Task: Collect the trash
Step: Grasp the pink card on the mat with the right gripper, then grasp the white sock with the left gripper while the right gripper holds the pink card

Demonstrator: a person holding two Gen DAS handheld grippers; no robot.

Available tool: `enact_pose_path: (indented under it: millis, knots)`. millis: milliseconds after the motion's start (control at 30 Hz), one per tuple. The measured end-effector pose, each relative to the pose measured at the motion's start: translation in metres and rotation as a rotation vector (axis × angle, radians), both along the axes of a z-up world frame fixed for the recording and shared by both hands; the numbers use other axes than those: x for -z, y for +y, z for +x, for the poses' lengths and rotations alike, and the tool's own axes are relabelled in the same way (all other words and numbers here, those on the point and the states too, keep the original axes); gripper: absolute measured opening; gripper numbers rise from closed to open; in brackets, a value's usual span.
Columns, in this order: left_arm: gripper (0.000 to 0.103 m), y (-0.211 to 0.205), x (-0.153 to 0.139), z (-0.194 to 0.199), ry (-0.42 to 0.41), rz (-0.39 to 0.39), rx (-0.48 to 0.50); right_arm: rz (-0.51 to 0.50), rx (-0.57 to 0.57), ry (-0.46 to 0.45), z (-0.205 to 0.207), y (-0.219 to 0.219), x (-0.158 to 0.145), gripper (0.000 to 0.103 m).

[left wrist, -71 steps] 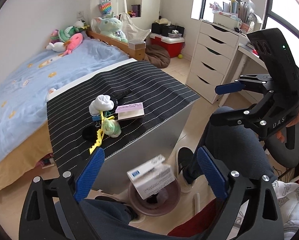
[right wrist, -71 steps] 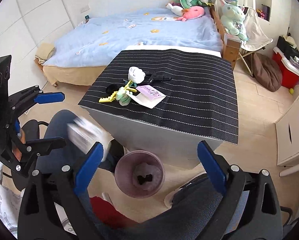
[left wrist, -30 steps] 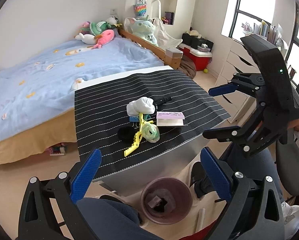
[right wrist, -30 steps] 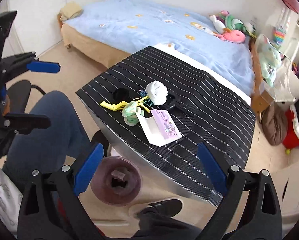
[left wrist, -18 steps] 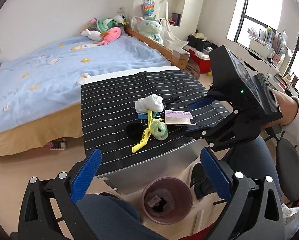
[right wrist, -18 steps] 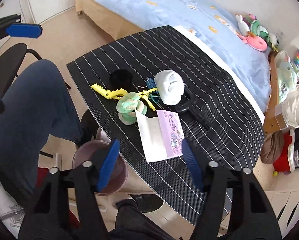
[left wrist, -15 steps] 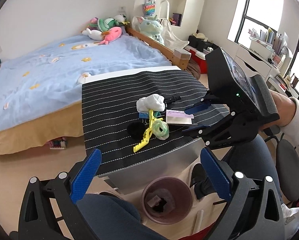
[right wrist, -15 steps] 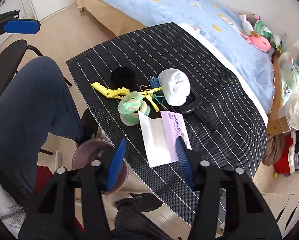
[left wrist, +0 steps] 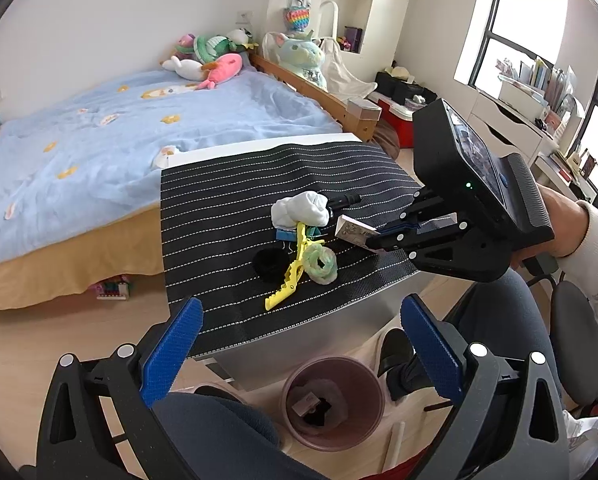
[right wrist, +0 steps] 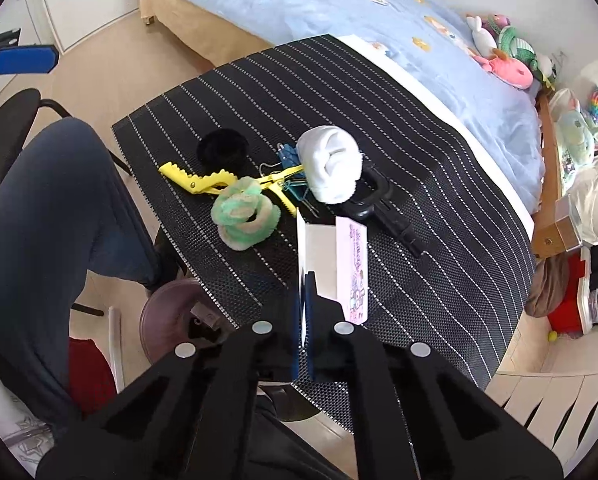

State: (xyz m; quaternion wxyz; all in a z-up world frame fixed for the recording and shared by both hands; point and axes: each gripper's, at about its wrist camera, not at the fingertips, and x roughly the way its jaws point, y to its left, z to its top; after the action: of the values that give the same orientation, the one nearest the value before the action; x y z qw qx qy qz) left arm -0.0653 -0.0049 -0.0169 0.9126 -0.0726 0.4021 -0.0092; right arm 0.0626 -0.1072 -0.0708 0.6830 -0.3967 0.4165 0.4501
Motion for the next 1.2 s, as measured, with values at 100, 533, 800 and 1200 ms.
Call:
enact_pose_path:
  millis: [100, 533, 800, 1200]
  knots:
    - [0.095, -0.003, -0.002, 0.004, -0.004, 0.002, 0.002, 0.035, 0.028, 0.014, 0.004, -0.005, -0.008, 0.000]
    - [0.095, -0.005, -0.017, 0.036, -0.027, 0.023, 0.042, 0.234, 0.206, 0.126, 0.023, -0.036, -0.048, 0.000]
    - [0.095, 0.000, -0.022, 0.072, -0.007, 0.026, 0.088, 0.294, 0.259, 0.156, 0.030, -0.055, -0.057, 0.000]
    - [0.095, 0.009, -0.005, 0.131, 0.098, -0.010, 0.152, 0.325, 0.287, 0.181, 0.036, -0.068, -0.060, 0.000]
